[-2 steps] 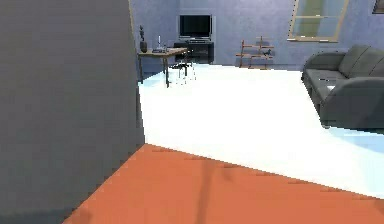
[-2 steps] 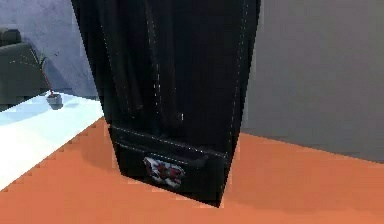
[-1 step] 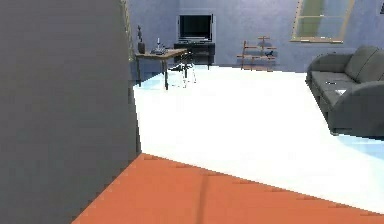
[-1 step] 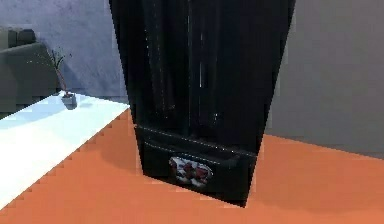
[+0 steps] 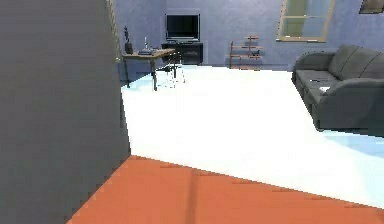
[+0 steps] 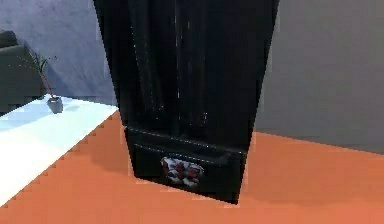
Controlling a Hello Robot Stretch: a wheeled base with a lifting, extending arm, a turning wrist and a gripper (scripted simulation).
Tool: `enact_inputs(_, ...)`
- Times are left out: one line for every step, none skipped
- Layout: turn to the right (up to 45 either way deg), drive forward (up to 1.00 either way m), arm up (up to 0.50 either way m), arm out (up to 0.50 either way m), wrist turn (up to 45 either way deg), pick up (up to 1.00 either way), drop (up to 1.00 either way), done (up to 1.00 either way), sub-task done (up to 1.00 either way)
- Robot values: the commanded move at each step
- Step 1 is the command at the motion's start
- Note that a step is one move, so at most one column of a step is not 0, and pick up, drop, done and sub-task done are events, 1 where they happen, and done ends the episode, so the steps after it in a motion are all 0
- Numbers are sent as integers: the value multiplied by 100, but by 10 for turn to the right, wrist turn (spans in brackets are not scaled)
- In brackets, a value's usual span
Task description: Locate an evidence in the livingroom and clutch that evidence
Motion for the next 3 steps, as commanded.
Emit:
enact_inputs(0, 100, 0, 0, 0, 0, 0, 0, 0)
enact_inputs(0, 100, 0, 0, 0, 0, 0, 0, 0)
enact_inputs(0, 100, 0, 0, 0, 0, 0, 0, 0)
